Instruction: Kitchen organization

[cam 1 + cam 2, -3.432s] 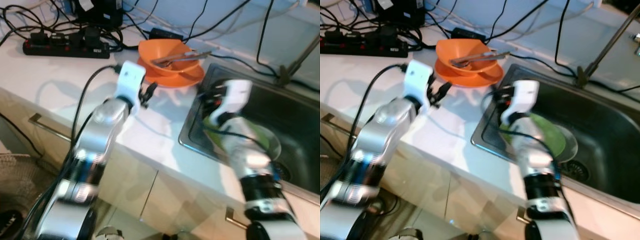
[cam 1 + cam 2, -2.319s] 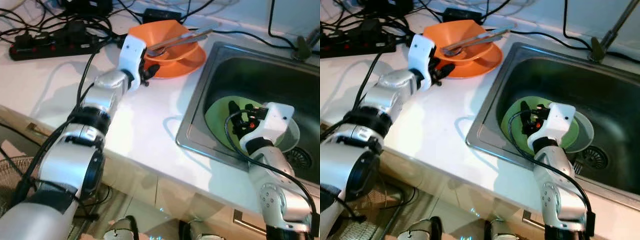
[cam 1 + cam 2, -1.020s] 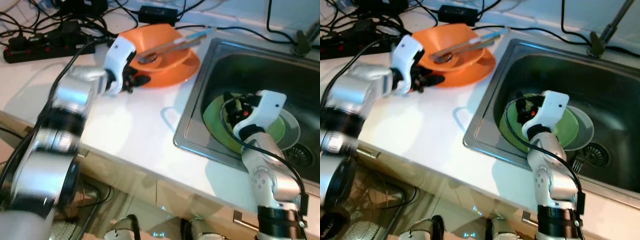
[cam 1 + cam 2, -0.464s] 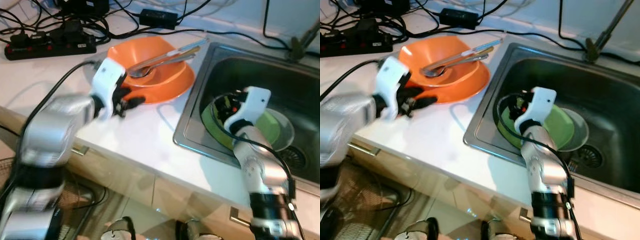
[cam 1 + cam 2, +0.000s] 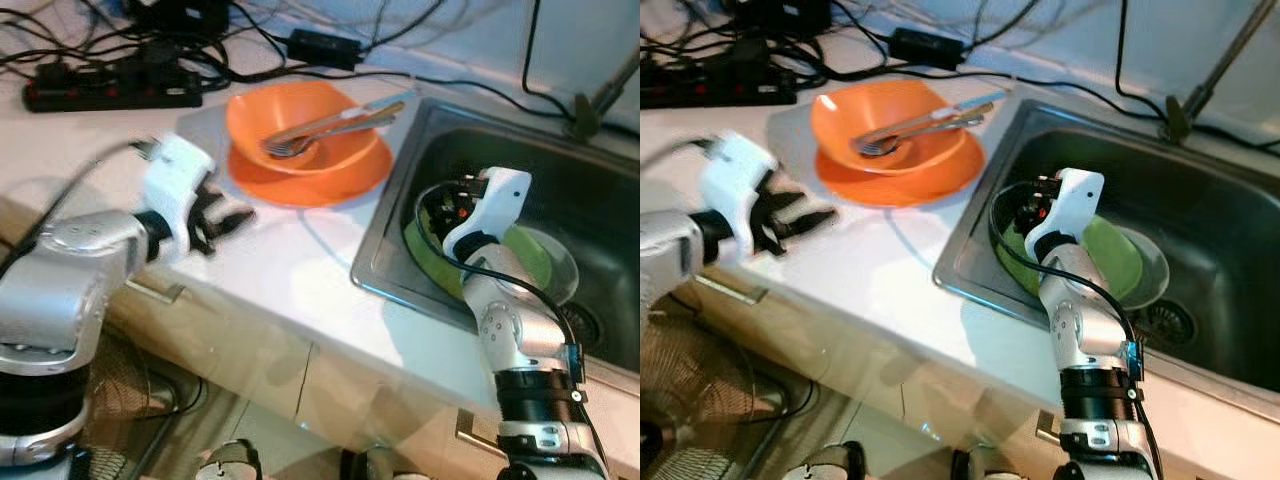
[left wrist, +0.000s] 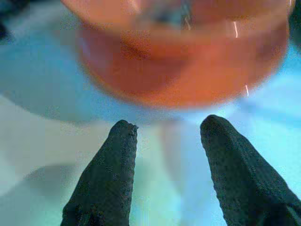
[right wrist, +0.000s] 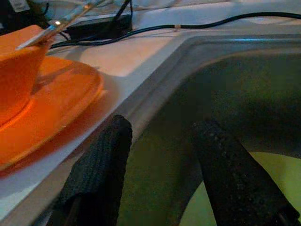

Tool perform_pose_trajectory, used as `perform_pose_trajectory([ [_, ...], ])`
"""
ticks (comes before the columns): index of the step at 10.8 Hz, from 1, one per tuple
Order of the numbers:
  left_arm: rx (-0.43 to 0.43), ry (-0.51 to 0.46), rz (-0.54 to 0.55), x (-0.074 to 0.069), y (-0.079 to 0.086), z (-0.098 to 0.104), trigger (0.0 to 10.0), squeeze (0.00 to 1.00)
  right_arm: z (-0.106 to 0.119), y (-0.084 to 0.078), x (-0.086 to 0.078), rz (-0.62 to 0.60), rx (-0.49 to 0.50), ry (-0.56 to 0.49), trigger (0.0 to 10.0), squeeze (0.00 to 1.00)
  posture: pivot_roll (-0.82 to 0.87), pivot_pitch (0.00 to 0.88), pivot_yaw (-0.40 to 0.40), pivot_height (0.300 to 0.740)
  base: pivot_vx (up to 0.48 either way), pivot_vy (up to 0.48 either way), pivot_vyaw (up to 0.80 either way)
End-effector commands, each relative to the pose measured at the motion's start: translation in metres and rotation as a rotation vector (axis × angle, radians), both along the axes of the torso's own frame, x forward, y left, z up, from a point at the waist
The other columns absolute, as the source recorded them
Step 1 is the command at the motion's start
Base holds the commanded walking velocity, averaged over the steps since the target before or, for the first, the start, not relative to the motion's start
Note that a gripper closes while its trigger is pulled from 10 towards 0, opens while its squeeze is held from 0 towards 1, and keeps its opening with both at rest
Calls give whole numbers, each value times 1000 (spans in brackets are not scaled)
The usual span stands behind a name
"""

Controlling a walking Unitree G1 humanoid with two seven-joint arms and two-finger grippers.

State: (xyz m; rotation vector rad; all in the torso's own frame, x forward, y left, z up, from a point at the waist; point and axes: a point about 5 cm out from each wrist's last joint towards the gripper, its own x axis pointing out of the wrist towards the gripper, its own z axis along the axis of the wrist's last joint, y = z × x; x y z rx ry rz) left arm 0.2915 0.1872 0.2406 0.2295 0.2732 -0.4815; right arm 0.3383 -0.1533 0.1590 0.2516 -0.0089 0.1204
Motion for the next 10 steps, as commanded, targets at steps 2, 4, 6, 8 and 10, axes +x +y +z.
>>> perform_pose_trajectory([
  [2, -37, -69, -19, 6, -12, 14, 10000, 0, 4, -2, 3, -4, -5, -26, 10000, 0, 64, 95, -116, 740, 0, 0, 0],
  [4, -54, -40, -67, 15, -29, 5, 10000, 0, 3, -3, 1, -7, -6, -26, 10000, 0, 53, 104, -105, 740, 0, 0, 0],
  [6, -49, -6, -100, 28, -41, -3, 10000, 0, 0, -5, -2, -22, -5, -21, 10000, 0, 42, 112, -85, 740, 0, 0, 0],
  [8, -45, -13, -119, 43, -50, -3, 10000, 0, -1, -5, -5, -30, 0, -21, 10000, 0, 35, 114, -66, 740, 0, 0, 0],
  [10, -8, -10, -140, 55, -57, -5, 10000, 0, -4, -5, -8, -36, 2, -16, 10000, 0, 27, 118, -54, 740, 0, 0, 0],
])
